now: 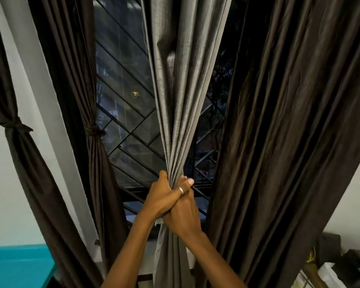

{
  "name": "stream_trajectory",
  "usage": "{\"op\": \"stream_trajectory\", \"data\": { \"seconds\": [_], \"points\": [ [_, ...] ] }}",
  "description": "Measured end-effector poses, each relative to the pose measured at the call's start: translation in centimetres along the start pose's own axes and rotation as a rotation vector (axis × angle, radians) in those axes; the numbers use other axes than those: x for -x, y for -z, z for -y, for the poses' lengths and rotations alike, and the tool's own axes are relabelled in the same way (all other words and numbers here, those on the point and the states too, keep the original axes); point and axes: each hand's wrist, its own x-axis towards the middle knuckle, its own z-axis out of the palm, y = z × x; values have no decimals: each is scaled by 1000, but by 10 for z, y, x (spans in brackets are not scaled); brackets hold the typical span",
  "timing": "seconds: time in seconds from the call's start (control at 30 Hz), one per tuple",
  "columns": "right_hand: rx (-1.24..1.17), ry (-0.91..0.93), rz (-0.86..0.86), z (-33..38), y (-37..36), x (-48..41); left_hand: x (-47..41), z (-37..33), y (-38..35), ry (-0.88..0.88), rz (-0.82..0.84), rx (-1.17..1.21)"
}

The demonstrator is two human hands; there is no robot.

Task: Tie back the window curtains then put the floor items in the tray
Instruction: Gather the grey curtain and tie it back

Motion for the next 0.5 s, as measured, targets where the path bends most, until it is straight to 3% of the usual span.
{"op": "stream_trajectory", "data": {
  "seconds": [0.13, 0.3, 0.5],
  "points": [
    [-200, 25, -49, -11, 3, -4, -4, 10, 0, -63, -73, -1],
    [-358, -168, -158, -41, 25, -27, -6, 12, 7, -155, 74, 61],
    [-650, -183, 182, -59, 52, -59, -5, 11, 20, -209, 260, 131]
  ]
}}
